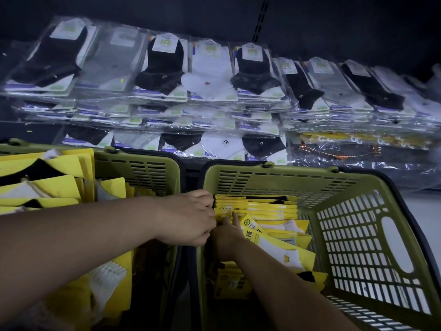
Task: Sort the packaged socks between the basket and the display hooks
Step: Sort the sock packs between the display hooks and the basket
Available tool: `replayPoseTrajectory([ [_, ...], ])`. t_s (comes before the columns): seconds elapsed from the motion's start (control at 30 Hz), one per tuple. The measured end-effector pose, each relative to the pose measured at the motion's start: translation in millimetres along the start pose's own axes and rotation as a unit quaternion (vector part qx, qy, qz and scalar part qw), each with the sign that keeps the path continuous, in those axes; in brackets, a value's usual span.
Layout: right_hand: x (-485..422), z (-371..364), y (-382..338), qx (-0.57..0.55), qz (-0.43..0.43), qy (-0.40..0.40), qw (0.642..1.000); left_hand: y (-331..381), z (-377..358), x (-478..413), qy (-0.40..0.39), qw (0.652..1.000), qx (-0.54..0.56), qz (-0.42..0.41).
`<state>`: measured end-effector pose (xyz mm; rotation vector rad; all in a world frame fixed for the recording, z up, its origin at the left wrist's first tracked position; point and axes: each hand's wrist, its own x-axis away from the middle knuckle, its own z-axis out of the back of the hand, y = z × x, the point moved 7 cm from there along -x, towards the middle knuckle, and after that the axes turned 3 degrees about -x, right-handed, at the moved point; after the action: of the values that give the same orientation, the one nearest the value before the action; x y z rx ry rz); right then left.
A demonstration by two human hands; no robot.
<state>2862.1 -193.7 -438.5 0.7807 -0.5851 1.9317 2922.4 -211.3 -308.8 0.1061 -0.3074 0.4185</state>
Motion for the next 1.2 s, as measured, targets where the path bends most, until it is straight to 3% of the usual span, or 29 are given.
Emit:
replayPoseTrajectory([
  [0.17,3.1,-2.0,1.9,0.027,0.017,-0.020,0.999,7.6,-7.4,-1.0,-0.019,1.000,0.007,-0.006],
  [0.4,30.5,1.2,-20.2,0.095,0.086,0.176,0.976,7.2,-8.7,-2.4,-0.026,0.999,0.019,-0.005],
  [0.47,30.2,-1.6,-19.7,0.066,0.082,0.156,0.982,6.5,-9.4,-3.2,-0.035,0.999,0.014,-0.005],
  [0.63,13.5,2.5,-5.3,-0.005,-0.029,0.054,0.998,7.4,-7.6,-2.9,-0.036,0.999,0.013,-0.010],
  [0.77,4.9,3.1,2.0,-0.067,-0.042,-0.014,0.997,9.4,-7.5,-1.8,-0.032,0.999,0.021,-0.014],
  [0.93,10.7,-4.1,4.2,-0.073,-0.024,0.014,0.997,8.2,-4.7,-1.8,0.005,1.000,0.014,-0.014],
  [1.2,17.7,-11.6,9.1,-0.190,-0.059,0.088,0.976,8.9,4.8,5.5,0.095,0.995,-0.038,0.003],
])
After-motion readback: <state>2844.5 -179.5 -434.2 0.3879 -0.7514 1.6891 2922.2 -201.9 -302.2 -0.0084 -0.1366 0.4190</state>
